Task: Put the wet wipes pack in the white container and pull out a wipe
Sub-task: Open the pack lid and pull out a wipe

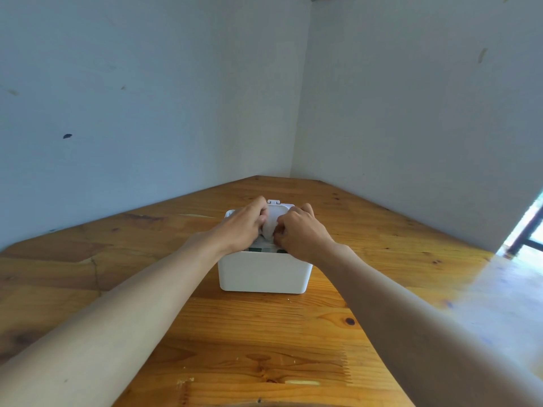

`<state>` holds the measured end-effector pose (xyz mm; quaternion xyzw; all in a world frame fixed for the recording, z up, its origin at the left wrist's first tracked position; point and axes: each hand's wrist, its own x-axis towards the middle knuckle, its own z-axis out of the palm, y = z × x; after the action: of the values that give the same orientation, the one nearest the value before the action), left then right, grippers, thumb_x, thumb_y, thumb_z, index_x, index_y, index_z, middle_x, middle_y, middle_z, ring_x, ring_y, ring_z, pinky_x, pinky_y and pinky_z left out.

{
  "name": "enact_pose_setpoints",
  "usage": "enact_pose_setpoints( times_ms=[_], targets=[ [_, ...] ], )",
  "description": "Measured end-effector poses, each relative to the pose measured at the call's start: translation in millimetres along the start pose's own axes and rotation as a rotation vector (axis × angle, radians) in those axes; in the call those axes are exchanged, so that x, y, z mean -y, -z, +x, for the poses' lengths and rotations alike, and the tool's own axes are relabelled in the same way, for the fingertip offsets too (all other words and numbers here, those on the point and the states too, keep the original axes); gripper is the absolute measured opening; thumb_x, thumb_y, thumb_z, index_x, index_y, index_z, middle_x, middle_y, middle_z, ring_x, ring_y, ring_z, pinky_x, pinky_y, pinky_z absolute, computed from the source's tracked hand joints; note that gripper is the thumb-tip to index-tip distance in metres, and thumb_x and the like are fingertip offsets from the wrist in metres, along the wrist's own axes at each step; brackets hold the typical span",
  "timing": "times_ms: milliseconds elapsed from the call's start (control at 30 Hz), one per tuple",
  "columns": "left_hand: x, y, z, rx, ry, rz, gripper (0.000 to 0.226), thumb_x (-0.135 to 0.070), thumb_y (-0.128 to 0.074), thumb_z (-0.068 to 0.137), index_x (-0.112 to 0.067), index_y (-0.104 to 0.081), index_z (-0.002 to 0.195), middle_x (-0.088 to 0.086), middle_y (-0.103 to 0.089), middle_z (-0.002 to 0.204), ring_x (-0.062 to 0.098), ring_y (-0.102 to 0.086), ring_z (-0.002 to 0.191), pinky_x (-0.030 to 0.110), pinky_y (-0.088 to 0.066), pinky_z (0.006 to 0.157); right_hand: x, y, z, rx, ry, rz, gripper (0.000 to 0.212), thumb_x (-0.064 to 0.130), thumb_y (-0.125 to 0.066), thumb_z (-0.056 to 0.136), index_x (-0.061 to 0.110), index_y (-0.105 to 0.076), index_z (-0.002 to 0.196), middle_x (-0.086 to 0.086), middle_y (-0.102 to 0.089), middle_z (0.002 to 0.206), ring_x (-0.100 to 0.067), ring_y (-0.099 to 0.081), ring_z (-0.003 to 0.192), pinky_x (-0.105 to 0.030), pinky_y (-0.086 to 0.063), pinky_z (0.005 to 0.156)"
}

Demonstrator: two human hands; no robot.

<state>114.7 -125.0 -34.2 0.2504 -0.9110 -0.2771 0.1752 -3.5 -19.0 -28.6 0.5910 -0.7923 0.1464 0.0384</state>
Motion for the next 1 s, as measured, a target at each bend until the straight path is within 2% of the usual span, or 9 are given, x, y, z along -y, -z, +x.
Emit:
enact_pose_setpoints(
  times_ms=[100,200,333,533,633,733,833,933,1000],
  targets=[
    [-3.7,0.9,-2.7,-0.024,0.004,-0.030,0.015,-0.024,-0.030,0.104,-0.020,-0.039,0.093,0.001,-0.049,0.081,0.015,-0.041,0.068,0.034,-0.036,0.061,-0.6,-1.3,-0.5,-0.033,0.005,0.024,0.021,0.021,-0.053,0.093,0.011,-0.070,0.099,-0.004,-0.051,0.097,-0.025,-0.038,0.109,-0.030,-0.039,0.068],
    [-7.1,0.6,-4.5,-0.038,0.005,-0.075,0.014,-0.024,-0.030,0.105,-0.018,-0.041,0.098,-0.001,-0.046,0.074,0.014,-0.038,0.060,0.031,-0.035,0.055,-2.2,-3.2,-0.4,-0.043,0.009,0.030,0.022,0.022,-0.050,0.096,0.012,-0.068,0.103,-0.006,-0.055,0.103,-0.024,-0.038,0.109,-0.031,-0.040,0.071],
    [-5.5,-0.7,-2.1,-0.029,0.037,-0.159,0.008,-0.019,-0.035,0.102,-0.023,-0.042,0.102,0.006,-0.053,0.074,0.021,-0.044,0.063,0.037,-0.039,0.060,-4.5,-6.0,1.1,-0.011,0.030,-0.002,0.025,0.025,-0.045,0.094,0.015,-0.056,0.074,-0.004,-0.051,0.085,-0.023,-0.037,0.094,-0.033,-0.039,0.084],
    [-8.9,-1.2,-2.5,-0.023,0.044,-0.152,0.008,-0.011,-0.045,0.097,-0.014,-0.049,0.104,0.010,-0.067,0.091,0.016,-0.054,0.072,0.037,-0.047,0.071,-3.1,-6.9,5.3,-0.001,0.021,0.004,0.030,0.044,-0.057,0.085,0.018,-0.069,0.093,-0.004,-0.057,0.101,-0.023,-0.037,0.105,-0.028,-0.033,0.083],
    [-5.4,-1.7,-0.7,-0.022,0.044,-0.159,0.008,-0.012,-0.050,0.097,-0.013,-0.053,0.104,0.009,-0.066,0.096,0.014,-0.055,0.071,0.032,-0.045,0.068,-6.5,-8.2,4.8,-0.001,0.036,-0.003,0.026,0.036,-0.050,0.093,0.014,-0.064,0.091,-0.003,-0.050,0.097,-0.025,-0.038,0.105,-0.029,-0.032,0.083],
    [-5.5,-1.5,-0.3,-0.023,0.038,-0.127,0.015,-0.009,-0.059,0.091,-0.012,-0.056,0.105,0.004,-0.063,0.092,0.017,-0.056,0.073,0.029,-0.045,0.065,-8.7,-7.5,2.4,-0.031,0.020,0.044,0.017,0.022,-0.040,0.097,0.012,-0.046,0.085,-0.009,-0.050,0.099,-0.028,-0.039,0.104,-0.034,-0.037,0.084],
    [-8.2,-0.3,-2.6,-0.011,0.020,-0.092,0.012,-0.008,-0.065,0.086,-0.015,-0.058,0.093,-0.002,-0.061,0.081,0.012,-0.055,0.067,0.025,-0.040,0.058,-7.9,-6.1,-0.1,-0.101,0.002,0.131,0.013,0.018,-0.035,0.099,0.013,-0.036,0.087,-0.008,-0.046,0.098,-0.023,-0.037,0.096,-0.030,-0.034,0.075],
    [-10.2,0.2,-4.1,0.003,0.014,-0.049,0.016,-0.005,-0.060,0.090,-0.016,-0.054,0.079,-0.001,-0.055,0.072,0.013,-0.051,0.062,0.025,-0.036,0.053,-6.4,-5.9,-1.3,-0.189,-0.015,0.253,0.014,0.013,-0.033,0.099,0.012,-0.033,0.086,-0.007,-0.042,0.093,-0.022,-0.039,0.086,-0.031,-0.034,0.069],
    [-9.2,0.2,-3.2,-0.004,0.018,-0.051,0.015,-0.006,-0.055,0.094,-0.010,-0.054,0.079,0.003,-0.056,0.076,0.018,-0.052,0.067,0.028,-0.037,0.056,-5.8,-5.4,-1.4,-0.230,-0.031,0.298,0.014,0.010,-0.033,0.099,0.012,-0.032,0.085,-0.008,-0.044,0.090,-0.022,-0.041,0.080,-0.030,-0.032,0.064]
  ],
)
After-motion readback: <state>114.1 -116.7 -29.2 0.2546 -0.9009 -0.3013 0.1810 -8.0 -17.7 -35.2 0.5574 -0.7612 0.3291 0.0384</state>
